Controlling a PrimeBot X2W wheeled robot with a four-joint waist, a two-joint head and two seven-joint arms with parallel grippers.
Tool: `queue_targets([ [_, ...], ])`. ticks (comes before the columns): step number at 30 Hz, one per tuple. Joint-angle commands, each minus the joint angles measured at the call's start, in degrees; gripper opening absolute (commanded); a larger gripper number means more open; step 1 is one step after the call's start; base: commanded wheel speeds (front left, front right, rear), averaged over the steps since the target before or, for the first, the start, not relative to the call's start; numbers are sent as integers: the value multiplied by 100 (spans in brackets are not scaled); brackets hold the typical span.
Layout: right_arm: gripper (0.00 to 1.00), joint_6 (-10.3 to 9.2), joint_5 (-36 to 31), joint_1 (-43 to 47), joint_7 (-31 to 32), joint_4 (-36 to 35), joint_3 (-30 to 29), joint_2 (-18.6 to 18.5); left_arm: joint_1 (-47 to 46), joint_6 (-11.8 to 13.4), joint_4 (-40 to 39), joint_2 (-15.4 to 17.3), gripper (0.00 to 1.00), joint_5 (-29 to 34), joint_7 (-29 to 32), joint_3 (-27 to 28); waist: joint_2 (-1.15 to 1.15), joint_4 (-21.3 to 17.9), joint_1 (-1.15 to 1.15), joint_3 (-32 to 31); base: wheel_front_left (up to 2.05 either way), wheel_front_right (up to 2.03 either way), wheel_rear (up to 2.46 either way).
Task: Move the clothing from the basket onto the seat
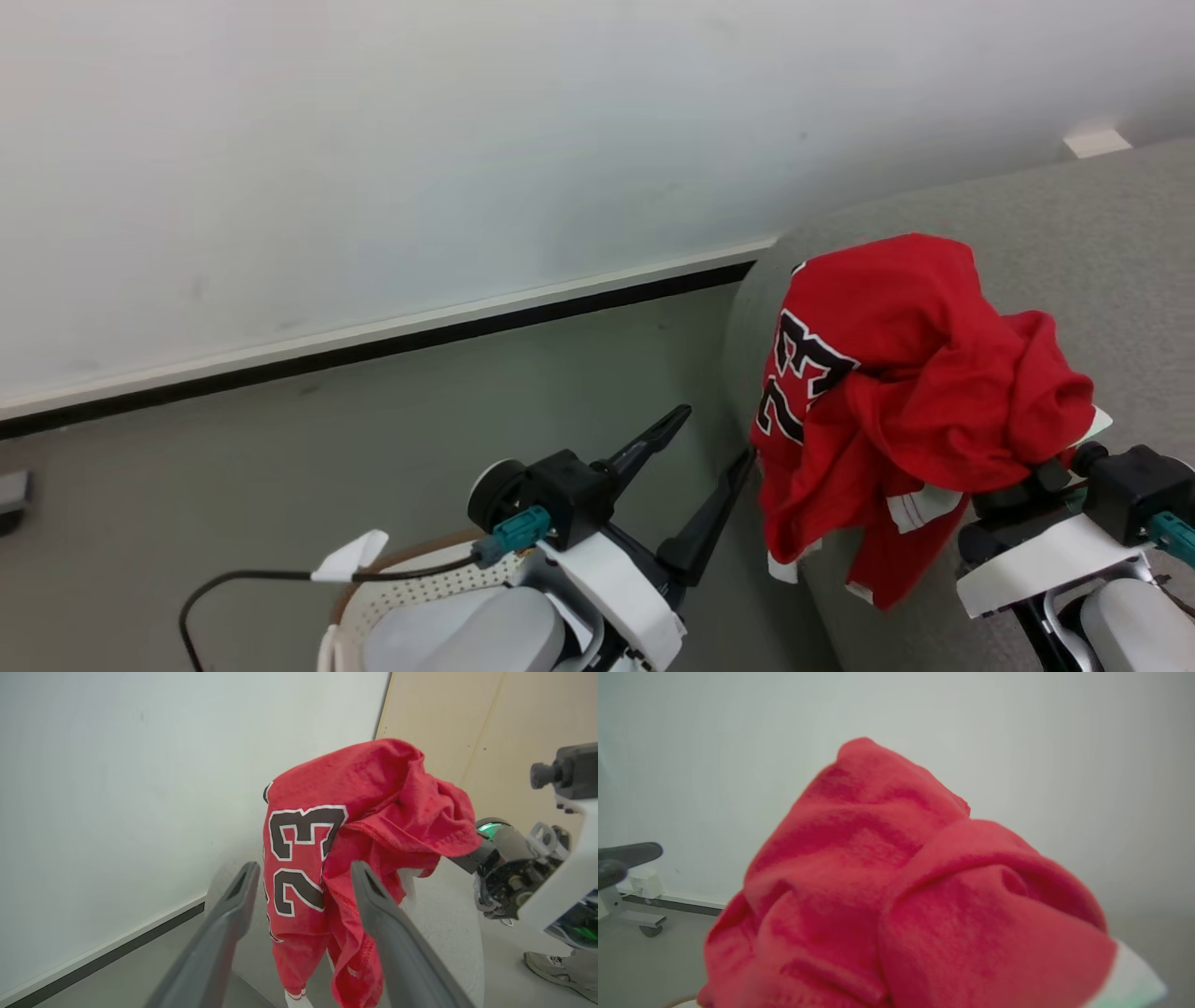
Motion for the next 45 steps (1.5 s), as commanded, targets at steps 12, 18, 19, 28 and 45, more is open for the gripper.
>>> queue_targets([
  [12,0,-12,38,172,-22,-212,-194,-64,35,-95,157,-39,100,161,-5,-32,0,-839,0,129,0,0,0],
  [18,0,-12,146,-162,-22,-132,-176,-245,-63,-112,201,-51,100,177,-4,-81,0,-843,0,306,0,0,0],
  [19,0,-12,198,-261,-11,-93,-159,-288,-86,-117,215,-46,100,187,-4,-92,0,-827,0,367,0,0,0],
  [28,0,-12,661,-1866,477,435,25,-1214,-464,-138,271,103,100,207,28,-227,0,-441,0,1287,0,0,0],
  [45,0,-12,1201,-4091,1102,2117,-240,-2569,-1259,-101,-18,368,100,358,97,-225,0,562,0,3021,0,0,0],
])
